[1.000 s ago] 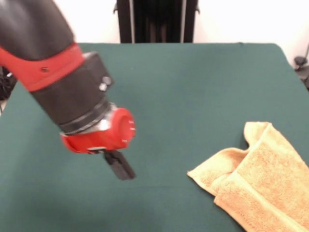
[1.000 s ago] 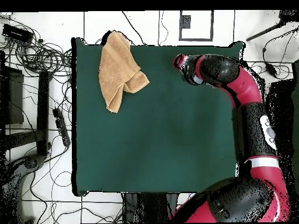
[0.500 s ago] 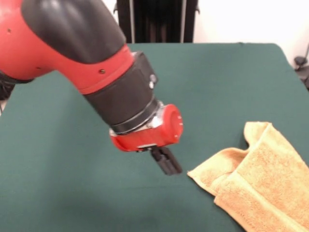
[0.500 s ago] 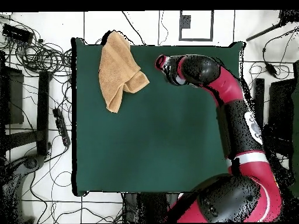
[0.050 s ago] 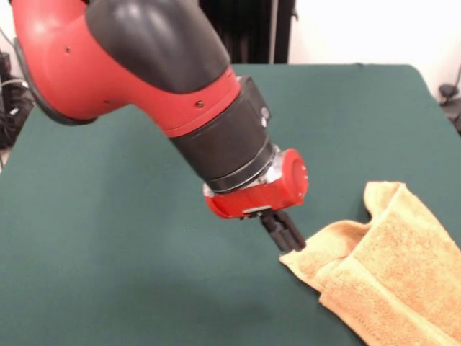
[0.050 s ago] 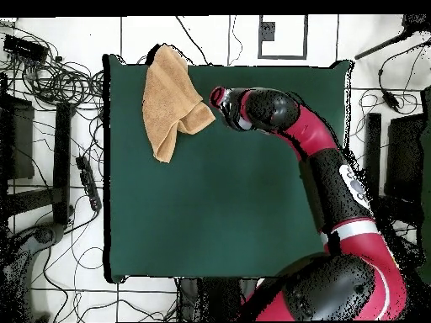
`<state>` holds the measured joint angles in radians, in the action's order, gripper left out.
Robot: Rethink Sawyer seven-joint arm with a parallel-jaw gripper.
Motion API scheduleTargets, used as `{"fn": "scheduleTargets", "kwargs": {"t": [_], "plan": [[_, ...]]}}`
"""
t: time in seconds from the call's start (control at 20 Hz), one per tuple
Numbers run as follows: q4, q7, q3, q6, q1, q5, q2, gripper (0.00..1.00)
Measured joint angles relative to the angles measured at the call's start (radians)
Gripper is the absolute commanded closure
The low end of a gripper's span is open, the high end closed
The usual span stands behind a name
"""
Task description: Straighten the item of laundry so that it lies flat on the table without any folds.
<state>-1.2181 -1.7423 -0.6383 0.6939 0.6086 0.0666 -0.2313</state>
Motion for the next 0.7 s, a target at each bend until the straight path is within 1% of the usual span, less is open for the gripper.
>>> {"fn": "scheduleTargets", "kwargs": {"t": [0.25,0.4,0.7], "plan": [[-0.067,0.0,0.0,-0.064,0.0,-0.001,-0.008,1.0],[-0.077,0.0,0.002,-0.076,-0.003,-0.001,-0.003,1.0],[-0.062,0.0,0.023,-0.077,-0.031,-0.001,0.006,1.0]]}}
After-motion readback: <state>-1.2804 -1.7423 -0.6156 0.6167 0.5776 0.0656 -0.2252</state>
